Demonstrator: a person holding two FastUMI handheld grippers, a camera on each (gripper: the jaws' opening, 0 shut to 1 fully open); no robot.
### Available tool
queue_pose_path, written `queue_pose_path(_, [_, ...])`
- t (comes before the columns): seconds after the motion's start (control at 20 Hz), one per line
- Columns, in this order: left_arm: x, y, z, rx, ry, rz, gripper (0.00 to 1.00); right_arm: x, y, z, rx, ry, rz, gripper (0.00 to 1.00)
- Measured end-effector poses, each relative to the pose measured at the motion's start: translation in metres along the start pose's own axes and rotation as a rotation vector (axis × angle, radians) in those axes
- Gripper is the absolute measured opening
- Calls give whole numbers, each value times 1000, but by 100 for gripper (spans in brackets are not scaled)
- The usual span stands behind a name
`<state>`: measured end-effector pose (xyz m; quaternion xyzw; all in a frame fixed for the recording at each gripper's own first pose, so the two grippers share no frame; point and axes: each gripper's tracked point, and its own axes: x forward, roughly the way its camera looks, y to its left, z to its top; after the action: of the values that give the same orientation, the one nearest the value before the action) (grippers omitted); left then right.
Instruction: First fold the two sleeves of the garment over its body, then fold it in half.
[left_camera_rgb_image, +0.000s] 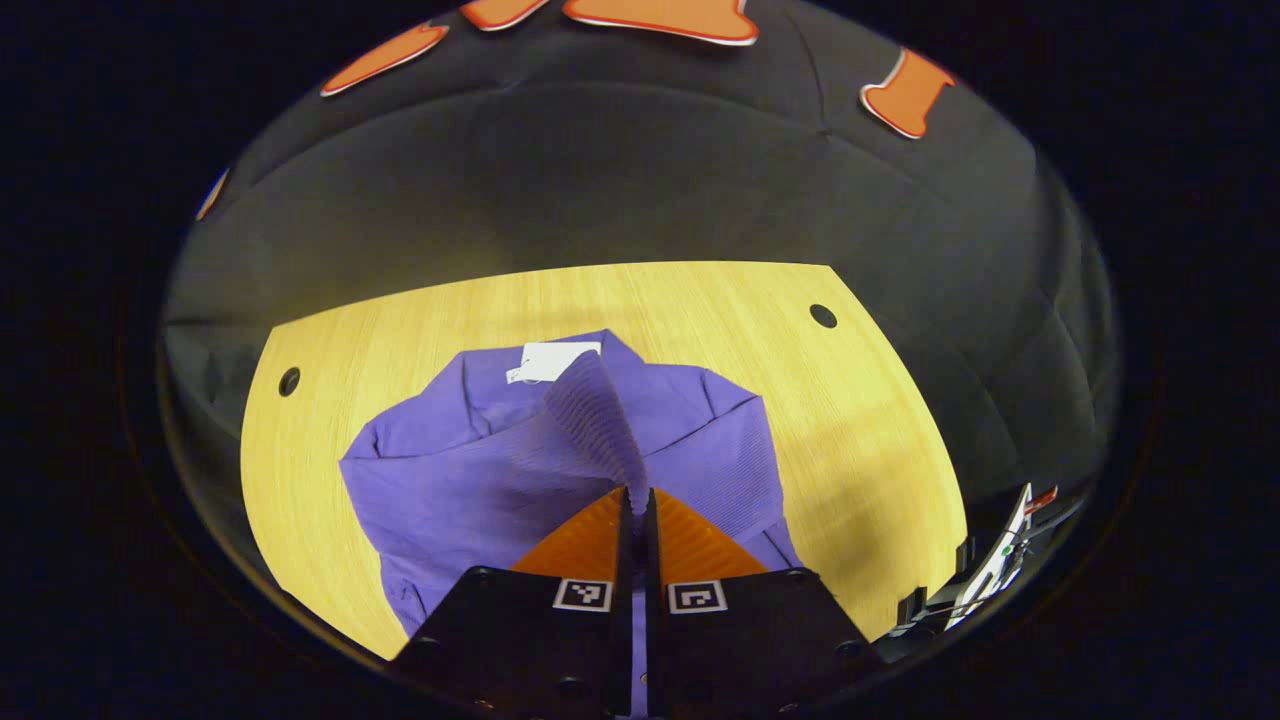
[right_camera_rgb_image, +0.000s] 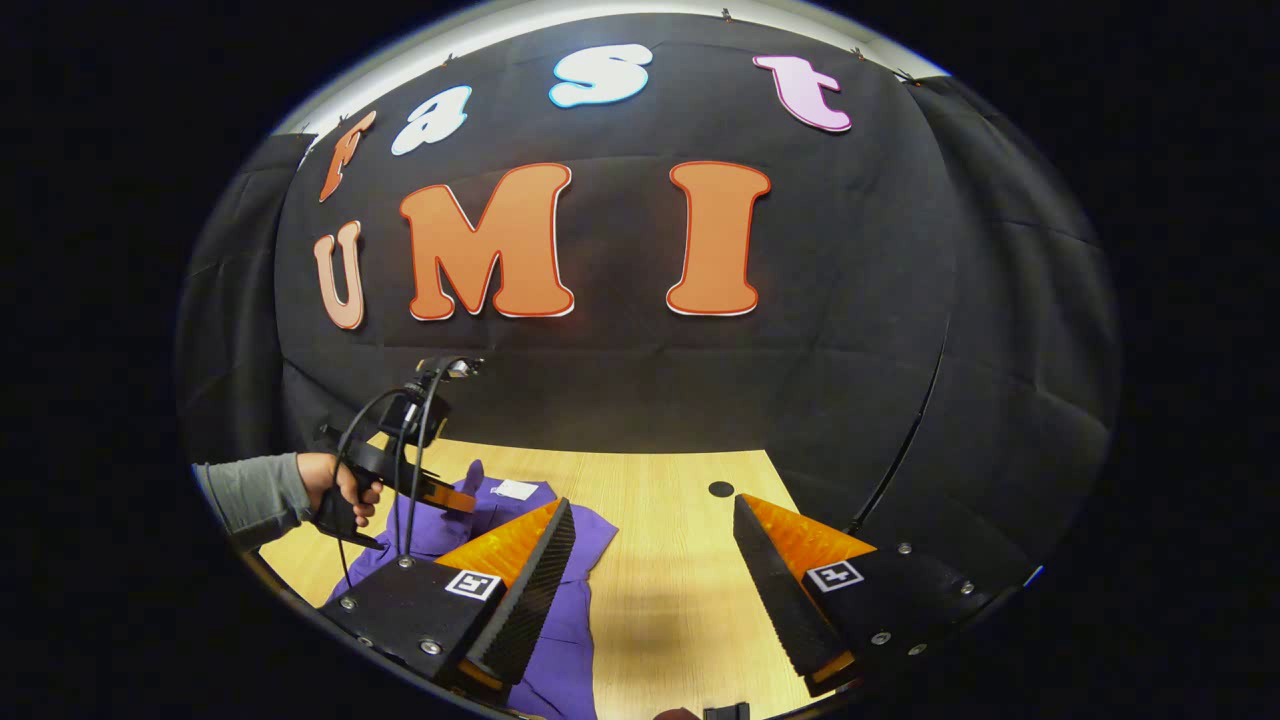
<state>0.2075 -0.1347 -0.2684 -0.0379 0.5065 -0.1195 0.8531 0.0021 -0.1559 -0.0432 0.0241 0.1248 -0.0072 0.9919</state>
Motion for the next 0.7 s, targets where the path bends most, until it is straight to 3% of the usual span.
queue_pose_path(0.1, [7,-12,2,9,4,4,7,-1,-3,-2,-4,0,1,95])
queue_pose_path(0.15, [10,-16,3,7,2,4,8,-1,-3,-5,-7,5,3,100])
queue_pose_path(0.3, [14,-48,-2,4,19,-98,16,-2,-4,-8,-1,7,7,95])
queue_pose_path(0.45, [-1,-61,3,17,-37,-166,70,0,-3,-14,22,15,14,95])
queue_pose_path(0.55, [-16,-56,0,37,-46,-169,87,2,1,-17,37,20,21,95])
queue_pose_path(0.7, [-41,-41,-1,63,-106,-157,94,8,9,-22,47,29,39,95])
